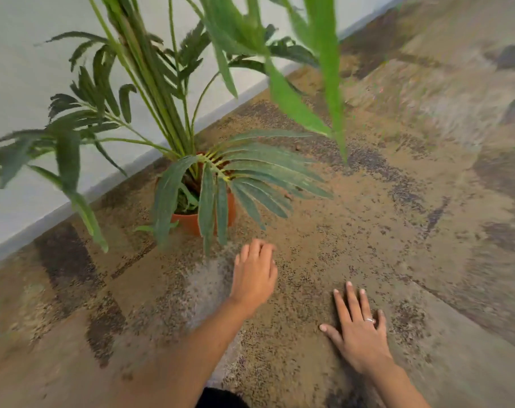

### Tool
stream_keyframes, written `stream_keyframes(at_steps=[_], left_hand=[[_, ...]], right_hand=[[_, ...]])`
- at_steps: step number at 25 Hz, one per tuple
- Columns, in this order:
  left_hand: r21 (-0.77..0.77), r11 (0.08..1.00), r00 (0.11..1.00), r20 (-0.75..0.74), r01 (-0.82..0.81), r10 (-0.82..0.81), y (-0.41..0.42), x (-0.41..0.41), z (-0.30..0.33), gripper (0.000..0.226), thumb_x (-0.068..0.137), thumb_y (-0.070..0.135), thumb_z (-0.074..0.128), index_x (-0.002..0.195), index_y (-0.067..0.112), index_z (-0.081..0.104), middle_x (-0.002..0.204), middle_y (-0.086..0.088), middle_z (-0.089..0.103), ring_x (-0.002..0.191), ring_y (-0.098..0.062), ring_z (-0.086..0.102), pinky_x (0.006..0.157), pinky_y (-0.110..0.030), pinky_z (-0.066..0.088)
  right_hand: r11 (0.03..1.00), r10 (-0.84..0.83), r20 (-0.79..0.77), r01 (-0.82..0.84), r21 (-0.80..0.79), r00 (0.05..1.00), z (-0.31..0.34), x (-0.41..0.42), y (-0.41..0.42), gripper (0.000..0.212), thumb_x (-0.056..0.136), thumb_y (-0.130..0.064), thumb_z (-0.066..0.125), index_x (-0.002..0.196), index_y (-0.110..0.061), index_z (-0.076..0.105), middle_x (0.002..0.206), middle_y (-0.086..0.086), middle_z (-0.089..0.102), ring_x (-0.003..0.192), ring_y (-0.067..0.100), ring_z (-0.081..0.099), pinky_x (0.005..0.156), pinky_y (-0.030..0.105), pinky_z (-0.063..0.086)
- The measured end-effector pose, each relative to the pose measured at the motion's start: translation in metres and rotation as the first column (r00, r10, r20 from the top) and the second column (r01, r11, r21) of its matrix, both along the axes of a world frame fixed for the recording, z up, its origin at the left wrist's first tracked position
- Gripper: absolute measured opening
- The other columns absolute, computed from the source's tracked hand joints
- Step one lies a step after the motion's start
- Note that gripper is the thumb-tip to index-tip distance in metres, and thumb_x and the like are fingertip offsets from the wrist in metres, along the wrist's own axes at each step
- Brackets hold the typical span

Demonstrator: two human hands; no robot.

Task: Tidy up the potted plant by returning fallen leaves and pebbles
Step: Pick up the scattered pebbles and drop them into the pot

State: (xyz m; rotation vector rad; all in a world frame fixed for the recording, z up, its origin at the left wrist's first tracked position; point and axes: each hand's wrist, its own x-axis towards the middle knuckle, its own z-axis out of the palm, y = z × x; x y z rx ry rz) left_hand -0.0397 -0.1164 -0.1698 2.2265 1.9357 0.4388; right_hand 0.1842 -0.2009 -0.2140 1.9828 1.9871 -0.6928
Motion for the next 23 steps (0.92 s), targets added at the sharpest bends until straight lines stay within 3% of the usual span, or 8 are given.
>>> stream_keyframes(at_steps=[3, 6, 10, 13, 15, 18, 20, 23], left_hand=[[-0.029, 0.993, 0.988, -0.100, 0.113, -0.115, 0.009, 0.035, -0.015, 0.033, 0.091, 0.024, 0.040, 0.119, 0.016, 0.054, 0.119, -0.001, 0.053, 0.108, -0.019, 0.051, 0.088, -0.036, 0.048], [-0.129, 0.989, 0.986, -0.140, 0.072, -0.090, 0.034, 0.061, -0.030, 0.042, 0.095, 0.028, 0.038, 0.133, 0.013, 0.045, 0.137, -0.004, 0.046, 0.125, -0.020, 0.043, 0.101, -0.038, 0.043], [-0.241, 0.971, 0.988, -0.152, -0.007, -0.030, 0.073, 0.092, -0.044, 0.057, 0.098, 0.036, 0.035, 0.147, 0.010, 0.023, 0.156, -0.011, 0.019, 0.143, -0.028, 0.020, 0.114, -0.044, 0.026], [-0.267, 0.961, 0.991, -0.127, -0.079, 0.046, 0.116, 0.102, -0.050, 0.065, 0.098, 0.042, 0.031, 0.150, 0.010, 0.009, 0.158, -0.011, 0.000, 0.146, -0.030, 0.003, 0.115, -0.049, 0.016], [-0.286, 0.950, 0.988, -0.122, -0.123, 0.091, 0.144, 0.103, -0.054, 0.069, 0.097, 0.047, 0.026, 0.150, 0.010, 0.001, 0.158, -0.011, -0.009, 0.145, -0.031, -0.003, 0.115, -0.050, 0.012], [-0.302, 0.939, 0.982, -0.144, -0.162, 0.123, 0.176, 0.103, -0.061, 0.073, 0.097, 0.052, 0.020, 0.150, 0.008, -0.004, 0.157, -0.013, -0.014, 0.145, -0.032, -0.008, 0.117, -0.049, 0.008], [-0.301, 0.942, 0.981, -0.165, -0.152, 0.106, 0.196, 0.100, -0.065, 0.076, 0.096, 0.055, 0.017, 0.149, 0.008, -0.009, 0.156, -0.013, -0.019, 0.144, -0.032, -0.011, 0.117, -0.046, 0.003], [-0.259, 0.961, 0.980, -0.195, -0.094, 0.043, 0.232, 0.094, -0.069, 0.078, 0.095, 0.058, 0.018, 0.149, 0.010, -0.011, 0.155, -0.014, -0.022, 0.144, -0.032, -0.015, 0.112, -0.042, -0.006]], right_hand=[[0.988, -0.150, -0.016, 0.151, 0.026, 0.989, 0.008, 0.043, 0.008, 0.090, 0.074, -0.077, -0.005, 0.151, -0.030, -0.015, 0.157, -0.003, -0.032, 0.148, 0.023, -0.021, 0.117, 0.058, 0.003], [0.965, -0.255, -0.016, 0.255, 0.063, 0.967, 0.003, 0.089, 0.018, 0.086, 0.080, -0.072, 0.005, 0.153, -0.029, -0.011, 0.159, -0.004, -0.026, 0.149, 0.024, -0.019, 0.118, 0.058, 0.004], [0.950, -0.291, -0.008, 0.290, 0.114, 0.957, -0.011, 0.136, 0.040, 0.078, 0.086, -0.075, 0.016, 0.151, -0.038, -0.007, 0.160, -0.008, -0.022, 0.149, 0.024, -0.017, 0.114, 0.062, 0.007], [0.917, -0.336, -0.037, 0.336, 0.216, 0.941, -0.013, 0.150, 0.069, 0.064, 0.089, -0.070, 0.024, 0.147, -0.042, 0.022, 0.161, 0.000, 0.008, 0.149, 0.026, 0.003, 0.109, 0.066, 0.014], [0.871, -0.425, -0.048, 0.423, 0.249, 0.904, -0.013, 0.149, 0.092, 0.053, 0.090, -0.066, 0.030, 0.129, -0.034, 0.045, 0.143, 0.010, 0.031, 0.138, 0.034, 0.023, 0.103, 0.070, 0.019], [0.765, -0.577, -0.023, 0.550, 0.334, 0.817, -0.020, 0.137, 0.112, 0.051, 0.089, -0.059, 0.034, 0.100, -0.015, 0.056, 0.116, 0.018, 0.043, 0.118, 0.038, 0.037, 0.097, 0.077, 0.020], [0.743, -0.596, 0.049, 0.528, 0.410, 0.801, -0.026, 0.127, 0.110, 0.051, 0.085, -0.054, 0.038, 0.091, -0.007, 0.056, 0.111, 0.022, 0.047, 0.111, 0.038, 0.041, 0.096, 0.078, 0.019], [0.720, -0.614, 0.087, 0.511, 0.470, 0.785, -0.030, 0.122, 0.109, 0.053, 0.085, -0.054, 0.039, 0.093, -0.005, 0.055, 0.116, 0.025, 0.047, 0.112, 0.039, 0.041, 0.100, 0.074, 0.017]])
